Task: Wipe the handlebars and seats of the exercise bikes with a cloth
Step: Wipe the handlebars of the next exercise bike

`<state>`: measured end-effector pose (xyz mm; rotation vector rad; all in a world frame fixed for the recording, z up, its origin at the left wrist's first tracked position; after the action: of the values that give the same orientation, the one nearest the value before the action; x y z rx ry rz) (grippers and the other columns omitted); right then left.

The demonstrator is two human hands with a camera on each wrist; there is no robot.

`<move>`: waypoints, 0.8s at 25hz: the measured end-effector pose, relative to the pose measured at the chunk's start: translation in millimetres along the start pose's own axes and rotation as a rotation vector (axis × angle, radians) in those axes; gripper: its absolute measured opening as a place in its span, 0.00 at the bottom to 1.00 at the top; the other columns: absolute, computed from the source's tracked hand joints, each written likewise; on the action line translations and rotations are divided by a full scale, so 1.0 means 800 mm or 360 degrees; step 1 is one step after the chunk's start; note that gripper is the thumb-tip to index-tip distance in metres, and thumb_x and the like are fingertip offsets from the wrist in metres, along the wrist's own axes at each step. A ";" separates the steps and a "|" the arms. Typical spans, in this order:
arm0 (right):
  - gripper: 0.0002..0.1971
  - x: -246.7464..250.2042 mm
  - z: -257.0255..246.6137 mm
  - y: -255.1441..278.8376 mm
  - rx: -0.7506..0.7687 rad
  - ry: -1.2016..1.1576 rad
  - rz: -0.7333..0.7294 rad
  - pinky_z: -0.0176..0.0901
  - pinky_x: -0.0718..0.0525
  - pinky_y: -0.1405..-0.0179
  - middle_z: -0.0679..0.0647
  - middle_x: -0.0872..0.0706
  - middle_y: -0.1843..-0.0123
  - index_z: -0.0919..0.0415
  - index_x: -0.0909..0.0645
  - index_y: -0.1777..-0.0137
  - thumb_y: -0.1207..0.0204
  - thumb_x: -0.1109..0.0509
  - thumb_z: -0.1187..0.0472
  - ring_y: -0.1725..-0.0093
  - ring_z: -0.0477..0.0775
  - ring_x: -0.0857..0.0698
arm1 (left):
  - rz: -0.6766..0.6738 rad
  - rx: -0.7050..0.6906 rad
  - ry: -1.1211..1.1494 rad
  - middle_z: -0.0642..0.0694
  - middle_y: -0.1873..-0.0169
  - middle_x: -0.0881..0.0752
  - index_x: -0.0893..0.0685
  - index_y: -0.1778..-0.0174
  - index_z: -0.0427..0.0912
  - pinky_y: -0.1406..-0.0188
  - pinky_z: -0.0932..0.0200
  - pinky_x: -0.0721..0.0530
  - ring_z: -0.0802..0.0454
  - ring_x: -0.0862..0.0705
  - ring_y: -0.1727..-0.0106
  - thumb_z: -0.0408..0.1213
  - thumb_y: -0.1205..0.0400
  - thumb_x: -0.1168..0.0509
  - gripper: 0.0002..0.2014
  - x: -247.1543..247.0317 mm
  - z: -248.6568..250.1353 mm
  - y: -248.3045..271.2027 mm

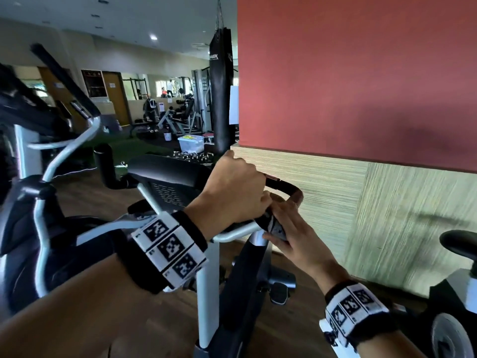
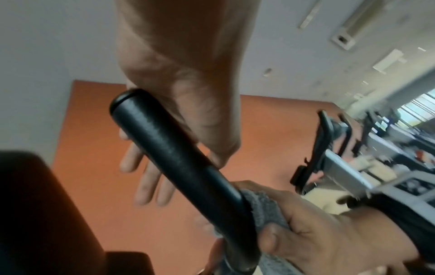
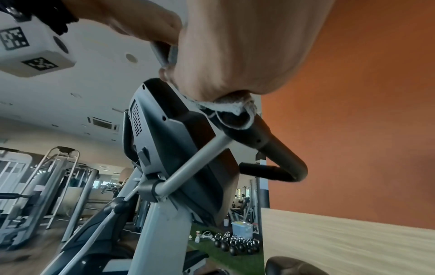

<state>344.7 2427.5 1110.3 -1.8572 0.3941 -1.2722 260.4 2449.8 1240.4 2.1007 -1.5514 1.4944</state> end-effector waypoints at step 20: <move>0.22 0.011 0.054 0.005 0.0634 -0.0415 0.0794 0.56 0.16 0.54 0.57 0.12 0.54 0.67 0.13 0.51 0.13 0.37 0.48 0.55 0.62 0.15 | 0.0204 0.0371 -0.0526 0.37 0.80 0.19 0.28 0.81 0.45 0.50 0.49 0.27 0.40 0.22 0.75 0.49 0.24 0.52 0.22 -0.056 0.073 -0.003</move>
<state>387.1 2438.7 1106.4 -1.4396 0.3965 -0.6988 299.4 2444.9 1178.3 2.5332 -1.7208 1.4907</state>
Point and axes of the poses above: each hand's wrist, its own y-axis away from the middle knuckle, its own x-axis out of the back of the hand, z = x × y, the point moved 10 cm from there along -y, towards the middle knuckle
